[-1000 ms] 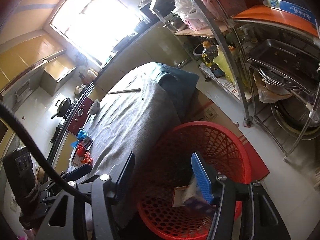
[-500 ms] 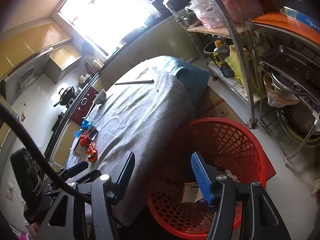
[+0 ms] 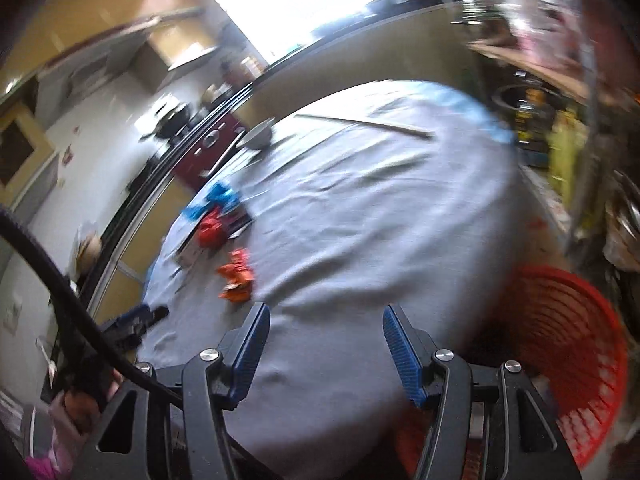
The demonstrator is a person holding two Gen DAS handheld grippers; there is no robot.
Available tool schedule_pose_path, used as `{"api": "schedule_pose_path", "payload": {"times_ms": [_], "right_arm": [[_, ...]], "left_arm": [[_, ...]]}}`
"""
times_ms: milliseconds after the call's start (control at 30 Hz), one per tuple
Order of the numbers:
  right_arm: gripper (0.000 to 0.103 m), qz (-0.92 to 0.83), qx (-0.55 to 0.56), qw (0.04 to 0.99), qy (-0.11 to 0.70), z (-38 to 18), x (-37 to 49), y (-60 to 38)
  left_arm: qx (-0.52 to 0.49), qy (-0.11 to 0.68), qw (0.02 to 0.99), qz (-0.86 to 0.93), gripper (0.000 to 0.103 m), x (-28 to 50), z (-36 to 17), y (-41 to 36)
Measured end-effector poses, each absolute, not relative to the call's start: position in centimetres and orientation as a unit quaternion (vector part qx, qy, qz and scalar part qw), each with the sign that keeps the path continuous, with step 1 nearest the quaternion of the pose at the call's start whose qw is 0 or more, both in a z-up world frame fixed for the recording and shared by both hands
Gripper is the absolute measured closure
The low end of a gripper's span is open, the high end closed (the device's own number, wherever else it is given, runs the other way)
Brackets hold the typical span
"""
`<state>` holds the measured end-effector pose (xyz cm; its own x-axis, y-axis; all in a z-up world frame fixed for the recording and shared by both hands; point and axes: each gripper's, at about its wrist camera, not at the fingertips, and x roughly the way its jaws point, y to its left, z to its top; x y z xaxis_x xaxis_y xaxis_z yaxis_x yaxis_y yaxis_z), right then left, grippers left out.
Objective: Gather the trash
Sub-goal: 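Move both tools back over the remaining trash on the table, then grasp the orange bag with the right tool while the left tool grasps the white medicine box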
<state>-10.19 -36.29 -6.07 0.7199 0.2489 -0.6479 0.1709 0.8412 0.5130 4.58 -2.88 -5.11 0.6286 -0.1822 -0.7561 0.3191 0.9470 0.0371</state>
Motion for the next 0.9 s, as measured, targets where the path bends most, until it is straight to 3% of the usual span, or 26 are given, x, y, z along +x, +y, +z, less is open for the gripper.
{"api": "schedule_pose_path", "payload": {"times_ms": [300, 800, 833, 867, 900], "right_arm": [[0.040, 0.094, 0.213, 0.875, 0.424, -6.5, 0.2, -27.1], [0.042, 0.073, 0.100, 0.860, 0.495, -9.8, 8.0, -20.2], [0.043, 0.071, 0.090, 0.859, 0.499, -10.1, 8.1, -19.9], [0.054, 0.069, 0.078, 0.859, 0.502, -10.3, 8.2, -19.6], [0.066, 0.068, 0.070, 0.858, 0.504, -10.5, 8.3, -19.4]], "left_arm": [[0.068, 0.411, 0.903, -0.108, 0.027, 12.8, -4.8, 2.3], [0.087, 0.462, 0.868, -0.160, 0.027, 22.0, -9.0, -1.2], [0.088, 0.463, 0.867, -0.164, 0.027, 22.3, -9.4, -1.4], [0.086, 0.463, 0.866, -0.169, 0.028, 22.6, -9.6, -1.5], [0.081, 0.463, 0.865, -0.174, 0.037, 22.7, -9.7, -1.6]]}}
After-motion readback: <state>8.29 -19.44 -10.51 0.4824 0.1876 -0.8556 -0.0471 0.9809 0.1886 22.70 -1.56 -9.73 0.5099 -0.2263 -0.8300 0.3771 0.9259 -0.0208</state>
